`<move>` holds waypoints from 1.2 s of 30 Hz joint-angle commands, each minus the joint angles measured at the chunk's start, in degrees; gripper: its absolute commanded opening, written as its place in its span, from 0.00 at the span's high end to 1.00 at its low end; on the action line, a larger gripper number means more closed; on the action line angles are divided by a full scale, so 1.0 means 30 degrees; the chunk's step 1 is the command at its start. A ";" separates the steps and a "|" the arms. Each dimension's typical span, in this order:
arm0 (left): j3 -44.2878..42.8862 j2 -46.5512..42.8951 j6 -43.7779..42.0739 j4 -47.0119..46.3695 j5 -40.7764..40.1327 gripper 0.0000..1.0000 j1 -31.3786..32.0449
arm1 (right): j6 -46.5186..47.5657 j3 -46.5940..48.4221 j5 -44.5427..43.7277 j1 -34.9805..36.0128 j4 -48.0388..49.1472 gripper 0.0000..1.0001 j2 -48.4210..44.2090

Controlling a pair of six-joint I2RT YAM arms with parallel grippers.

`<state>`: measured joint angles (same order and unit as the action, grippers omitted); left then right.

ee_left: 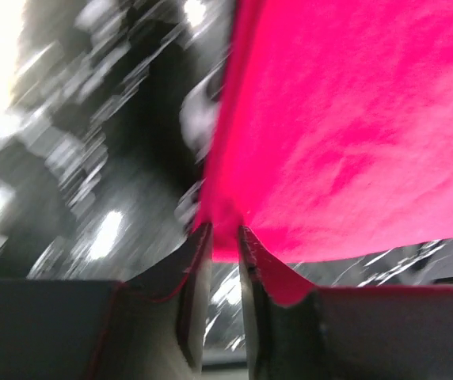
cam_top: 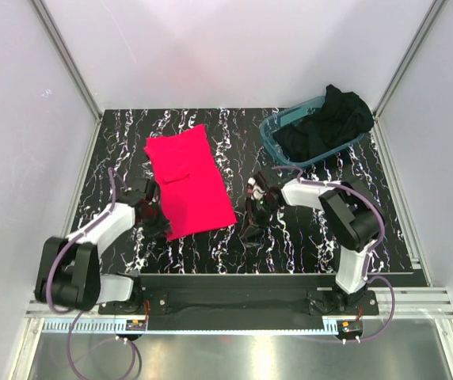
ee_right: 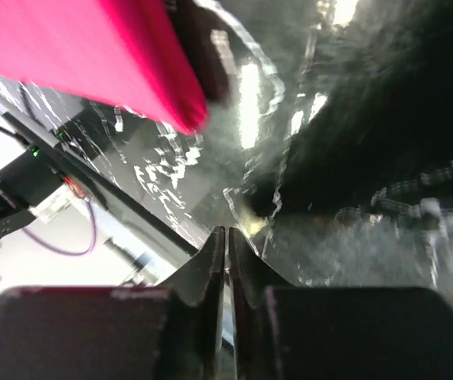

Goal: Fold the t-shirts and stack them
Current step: Fold the tshirt

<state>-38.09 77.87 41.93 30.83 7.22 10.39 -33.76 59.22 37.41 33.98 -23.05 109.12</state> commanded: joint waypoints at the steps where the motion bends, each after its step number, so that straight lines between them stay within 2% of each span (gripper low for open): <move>1: -0.0308 -0.2803 0.0642 0.3402 -0.2318 0.73 -0.0066 | 0.1406 0.1552 -0.2476 0.0071 -0.0839 0.82 -0.1570; 4: -0.1827 -0.4507 0.0145 0.3699 -0.3432 0.67 -0.0241 | 0.2345 0.4597 -0.2889 -0.0017 -0.2012 0.66 -0.0142; 8: -0.3763 -0.4016 -0.0734 0.2500 -0.3377 0.61 -0.0650 | 0.2815 0.9782 -0.2218 -0.0046 -0.3036 0.66 0.2731; 16: -0.8189 0.3594 -0.1876 0.0917 -0.1880 0.61 -0.1853 | 0.3547 1.8887 -0.2186 -0.0105 -0.4942 0.60 0.8705; 20: -0.9305 0.5911 -0.2229 0.0213 -0.2057 0.65 -0.1970 | 0.4394 2.1272 -0.3616 -0.0105 -0.6114 0.60 1.0411; 24: -1.0125 0.8283 -0.2405 0.0182 -0.1588 0.66 -0.1941 | 0.4311 2.0751 -0.5259 -0.0368 -0.6116 0.62 1.0794; 32: -1.3989 1.2246 -0.3695 0.2379 -0.2292 0.66 0.0107 | 0.2611 1.2464 -0.6346 -0.1423 -0.3248 0.62 0.8014; 36: -1.4053 1.2541 -0.3285 0.2204 -0.2115 0.67 0.0607 | 0.1937 0.9181 -0.6609 -0.1452 -0.2280 0.62 0.6345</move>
<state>-79.61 113.71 32.56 36.97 0.62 11.14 -27.73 94.35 25.50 29.89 -26.96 128.53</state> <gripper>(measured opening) 0.333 0.378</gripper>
